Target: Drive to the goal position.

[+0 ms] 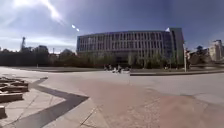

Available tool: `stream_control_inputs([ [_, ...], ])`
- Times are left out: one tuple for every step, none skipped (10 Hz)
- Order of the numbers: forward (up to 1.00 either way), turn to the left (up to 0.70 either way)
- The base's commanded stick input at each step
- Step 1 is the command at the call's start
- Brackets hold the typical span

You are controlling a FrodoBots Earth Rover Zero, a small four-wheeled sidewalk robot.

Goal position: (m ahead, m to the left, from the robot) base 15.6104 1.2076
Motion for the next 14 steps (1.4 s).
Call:
stream_control_inputs([
  [0.5, 0.0],
  [0.5, 0.0],
  [0.5, 0.0],
  [0.5, 0.0],
  [0.5, 0.0],
  [0.5, 0.0],
  [0.5, 0.0],
  [0.5, 0.0],
  [0.5, 0.0],
  [0.5, 0.0],
  [0.5, 0.0],
  [0.5, 0.0],
  [0.5, 0.0],
  [0.5, 0.0],
])
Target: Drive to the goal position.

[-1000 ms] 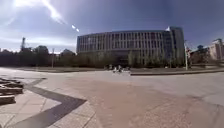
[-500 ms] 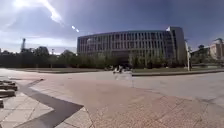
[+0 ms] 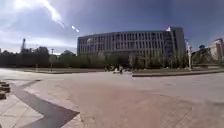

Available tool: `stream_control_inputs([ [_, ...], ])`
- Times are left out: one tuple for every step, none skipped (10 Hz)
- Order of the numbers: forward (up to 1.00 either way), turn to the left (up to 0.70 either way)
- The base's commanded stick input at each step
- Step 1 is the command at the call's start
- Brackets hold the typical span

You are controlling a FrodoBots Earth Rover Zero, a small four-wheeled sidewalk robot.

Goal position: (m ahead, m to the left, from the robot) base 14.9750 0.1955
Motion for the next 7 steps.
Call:
stream_control_inputs([
  [0.5, 0.0],
  [0.5, 0.0],
  [0.5, 0.0],
  [0.5, 0.0],
  [0.5, 0.0],
  [0.5, 0.0],
  [0.5, 0.0],
])
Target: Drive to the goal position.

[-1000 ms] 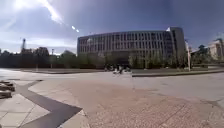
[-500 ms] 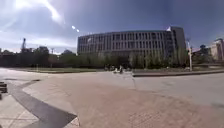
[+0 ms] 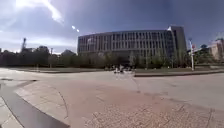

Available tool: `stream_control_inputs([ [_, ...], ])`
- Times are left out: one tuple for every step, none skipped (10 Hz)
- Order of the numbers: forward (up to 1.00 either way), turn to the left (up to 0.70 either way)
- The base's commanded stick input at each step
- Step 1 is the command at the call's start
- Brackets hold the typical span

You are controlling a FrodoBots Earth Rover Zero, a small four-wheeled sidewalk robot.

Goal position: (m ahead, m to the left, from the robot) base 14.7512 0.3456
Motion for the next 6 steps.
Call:
stream_control_inputs([
  [0.5, 0.0],
  [0.5, 0.0],
  [0.5, 0.0],
  [0.5, 0.0],
  [0.5, 0.0],
  [0.5, 0.0],
])
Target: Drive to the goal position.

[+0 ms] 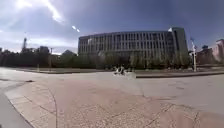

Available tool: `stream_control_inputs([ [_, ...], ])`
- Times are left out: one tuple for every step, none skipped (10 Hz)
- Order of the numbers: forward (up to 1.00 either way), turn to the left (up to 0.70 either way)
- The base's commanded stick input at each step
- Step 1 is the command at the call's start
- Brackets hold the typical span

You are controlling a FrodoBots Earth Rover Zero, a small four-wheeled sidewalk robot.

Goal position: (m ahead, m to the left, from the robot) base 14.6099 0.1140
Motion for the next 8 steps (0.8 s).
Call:
stream_control_inputs([
  [0.5, 0.0],
  [0.5, 0.0],
  [0.5, 0.0],
  [0.5, 0.0],
  [0.5, 0.0],
  [0.5, 0.0],
  [0.5, 0.0],
  [0.5, 0.0],
])
